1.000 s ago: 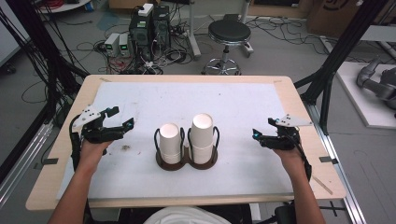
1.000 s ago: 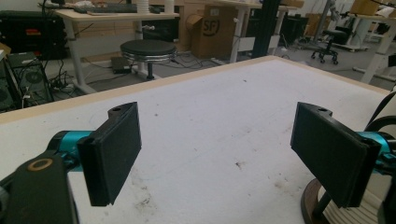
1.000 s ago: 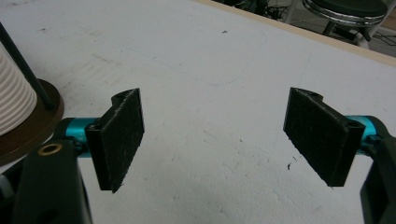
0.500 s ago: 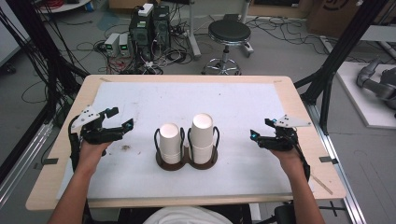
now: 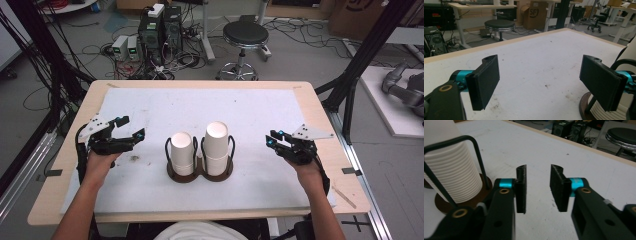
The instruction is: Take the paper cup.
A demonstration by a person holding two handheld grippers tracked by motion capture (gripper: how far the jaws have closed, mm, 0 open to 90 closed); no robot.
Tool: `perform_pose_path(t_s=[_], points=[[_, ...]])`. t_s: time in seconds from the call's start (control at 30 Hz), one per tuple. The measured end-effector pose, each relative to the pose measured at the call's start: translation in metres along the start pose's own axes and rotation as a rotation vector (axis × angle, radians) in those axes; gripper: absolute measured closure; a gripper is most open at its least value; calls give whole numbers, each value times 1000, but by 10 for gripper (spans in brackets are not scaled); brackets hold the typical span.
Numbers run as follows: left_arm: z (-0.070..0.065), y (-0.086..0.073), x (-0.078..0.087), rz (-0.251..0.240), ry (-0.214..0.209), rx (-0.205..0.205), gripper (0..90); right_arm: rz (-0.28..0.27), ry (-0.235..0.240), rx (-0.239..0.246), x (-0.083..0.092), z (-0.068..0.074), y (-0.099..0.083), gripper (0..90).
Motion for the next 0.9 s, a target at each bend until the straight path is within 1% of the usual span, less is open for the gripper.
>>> perform_pose_path(t_s=[0.07,0.13,0.17,0.2,0.27,0.37,0.47,0.5,0.67,0.73,0.8,0.83,0.9], points=[[-1,1,-1,1,-3,-8,165,-21,-7,20,4,5,4,820],[-3,1,-2,4,-8,-8,165,-43,-8,29,9,11,8,863],[-3,1,-2,4,-8,-8,165,-43,-8,29,9,11,8,863],[-3,0,-3,8,-9,-12,166,-60,-11,46,12,16,13,896],[-4,0,-3,11,-12,-9,165,-74,-11,63,14,22,17,900],[-4,0,-3,12,-13,-8,167,-98,11,87,18,33,25,900],[-3,-1,-4,15,-12,-10,167,-115,45,103,21,44,33,900],[-4,-1,-4,16,-13,-10,167,-122,63,109,22,49,36,900],[-6,-2,-4,19,-20,-13,169,-144,113,134,26,67,45,900],[-6,-2,-2,19,-18,-14,170,-149,148,142,27,76,48,900],[-7,-1,-1,11,-22,-8,169,-155,183,161,29,86,52,900],[-8,-1,0,11,-21,-11,170,-159,201,172,28,92,54,900],[-8,-2,0,10,-22,-9,170,-154,223,195,24,104,57,897]])
Point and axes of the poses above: each handheld gripper's, and its own axes: x roughly backward along the jaws, y roughly out of its top, z roughly to its left, the point moved 8 cm from there along -x, roughly forward along the jaws, and after that the axes turned 14 degrees about z, right-handed, at the moved point
